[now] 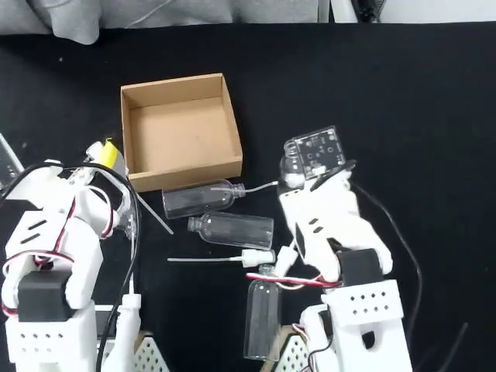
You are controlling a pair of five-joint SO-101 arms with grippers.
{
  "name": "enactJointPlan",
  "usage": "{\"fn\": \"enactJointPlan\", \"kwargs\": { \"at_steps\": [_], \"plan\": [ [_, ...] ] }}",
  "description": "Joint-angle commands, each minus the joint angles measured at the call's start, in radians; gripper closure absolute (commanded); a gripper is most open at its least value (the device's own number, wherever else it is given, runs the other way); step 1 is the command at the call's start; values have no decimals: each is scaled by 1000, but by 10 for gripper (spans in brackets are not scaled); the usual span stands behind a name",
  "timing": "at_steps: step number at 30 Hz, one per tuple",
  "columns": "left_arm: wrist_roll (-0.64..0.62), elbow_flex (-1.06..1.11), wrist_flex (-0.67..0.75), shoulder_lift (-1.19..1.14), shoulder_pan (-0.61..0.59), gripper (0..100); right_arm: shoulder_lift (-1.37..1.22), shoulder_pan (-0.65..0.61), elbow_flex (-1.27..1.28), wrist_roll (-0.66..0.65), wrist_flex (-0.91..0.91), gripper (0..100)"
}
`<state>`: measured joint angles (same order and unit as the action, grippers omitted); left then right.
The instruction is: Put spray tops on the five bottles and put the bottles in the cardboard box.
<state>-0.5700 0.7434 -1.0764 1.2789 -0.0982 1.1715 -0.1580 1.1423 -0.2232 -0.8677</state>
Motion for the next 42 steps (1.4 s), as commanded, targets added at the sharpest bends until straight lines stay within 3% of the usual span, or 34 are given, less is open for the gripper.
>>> {"fn": "enactJointPlan", "kwargs": {
  "at_steps": [1, 12, 17, 27, 33, 42],
  "plan": [
    [-61, -15, 23, 17, -10, 971, 18, -64, -27, 8, 25, 907],
    [-69, -15, 152, 17, -10, 971, 19, -94, -82, 15, 25, 907],
    [-69, -27, 172, 17, -10, 971, 19, -170, -107, 118, 32, 906],
    [-72, -85, 305, 17, -54, 971, 19, -195, -216, 135, 49, 906],
    [-198, -84, 384, 17, -54, 971, 19, -253, -219, 135, 121, 906],
    [-313, -70, 339, 35, -93, 971, 18, -308, -97, 127, 278, 907]
  ]
}}
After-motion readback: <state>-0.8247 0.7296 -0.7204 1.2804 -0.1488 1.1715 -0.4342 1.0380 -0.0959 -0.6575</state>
